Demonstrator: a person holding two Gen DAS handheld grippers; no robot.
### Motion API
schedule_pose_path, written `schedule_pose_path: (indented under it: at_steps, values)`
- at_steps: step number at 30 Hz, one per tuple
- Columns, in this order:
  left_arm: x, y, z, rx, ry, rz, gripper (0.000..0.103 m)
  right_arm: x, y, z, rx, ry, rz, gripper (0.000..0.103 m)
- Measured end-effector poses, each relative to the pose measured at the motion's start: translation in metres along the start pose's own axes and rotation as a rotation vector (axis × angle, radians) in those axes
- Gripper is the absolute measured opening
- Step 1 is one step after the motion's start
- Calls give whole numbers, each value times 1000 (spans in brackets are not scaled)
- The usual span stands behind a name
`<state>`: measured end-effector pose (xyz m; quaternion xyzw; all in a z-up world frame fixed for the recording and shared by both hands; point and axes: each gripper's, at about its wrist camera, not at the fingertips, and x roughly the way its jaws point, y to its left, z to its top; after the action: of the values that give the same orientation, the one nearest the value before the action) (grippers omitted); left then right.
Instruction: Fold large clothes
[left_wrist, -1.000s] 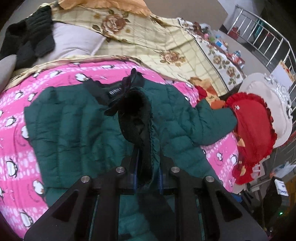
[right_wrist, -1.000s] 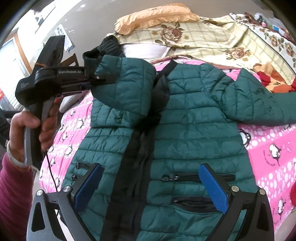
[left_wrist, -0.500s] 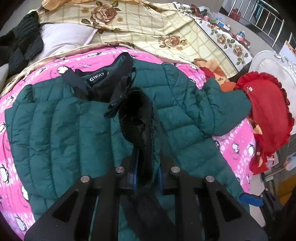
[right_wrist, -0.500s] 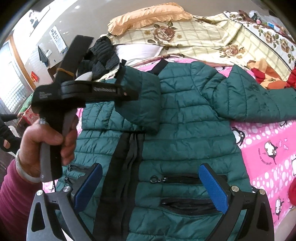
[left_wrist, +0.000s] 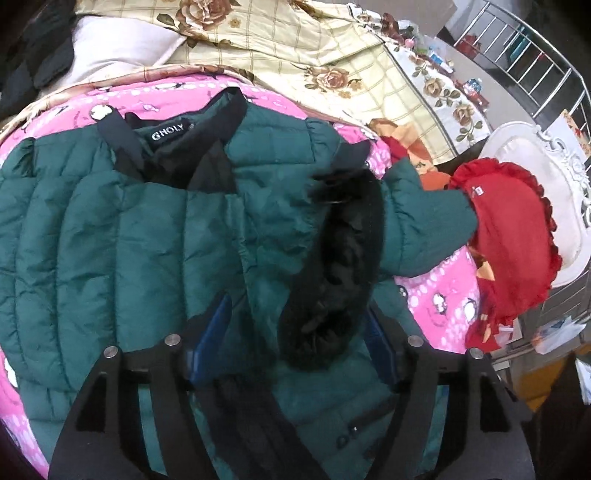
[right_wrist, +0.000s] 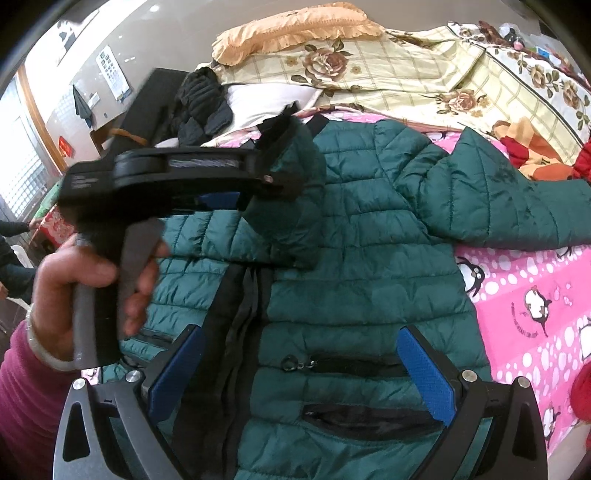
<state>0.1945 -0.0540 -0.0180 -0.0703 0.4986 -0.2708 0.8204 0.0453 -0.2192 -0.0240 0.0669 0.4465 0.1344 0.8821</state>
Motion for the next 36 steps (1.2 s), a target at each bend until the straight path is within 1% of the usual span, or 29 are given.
schedule_pose_path:
  at_steps: [2, 4, 7, 8, 10, 12, 14, 17, 19, 21, 24, 28, 30, 32, 33, 35, 36]
  values:
    - [-13, 1, -2, 17, -20, 6, 70, 2, -2, 5, -9, -2, -5, 103]
    - [-29, 6, -6, 30, -46, 38, 70, 7, -9, 15, -2, -2, -8, 103]
    - [-49, 16, -13, 74, -85, 119, 70, 12, -20, 28, 24, 3, 0, 103]
    - [-53, 20, -15, 74, -93, 129, 70, 12, -22, 32, 31, -3, 1, 103]
    - [-60, 32, -18, 50, -99, 127, 70, 14, -24, 39, 34, -18, 11, 103]
    - [-65, 46, -23, 22, -102, 129, 70, 21, -24, 45, 26, -17, 47, 103]
    - [-70, 57, -29, 17, -104, 160, 70, 30, -26, 49, 21, -12, 71, 103]
    - [-78, 72, -42, 17, -108, 219, 70, 50, -38, 55, 41, 5, 70, 103]
    - [-83, 83, -55, 11, -106, 235, 70, 62, -51, 58, 76, 38, 55, 103]
    - [-87, 93, -68, 4, -100, 248, 70, 66, -65, 60, 123, 41, 34, 103]
    - [-88, 117, -87, -35, -86, 294, 70, 69, -79, 67, 172, 22, 41, 103]
    - [-82, 143, -97, -107, -56, 328, 70, 88, -81, 80, 169, 45, 40, 102]
    - [-77, 151, -99, -129, -53, 369, 70, 105, -69, 86, 100, 88, 36, 93]
    - [-72, 159, -101, -139, -49, 410, 70, 119, -56, 89, 30, 119, 2, 61]
    - [-68, 161, -100, -141, -47, 421, 70, 126, -49, 91, -14, 127, -39, 55]
    - [-60, 165, -97, -144, -49, 455, 70, 130, -39, 93, -68, 106, -62, 31]
    - [-57, 167, -95, -150, -56, 471, 70, 128, -31, 96, -105, 75, -87, 28]
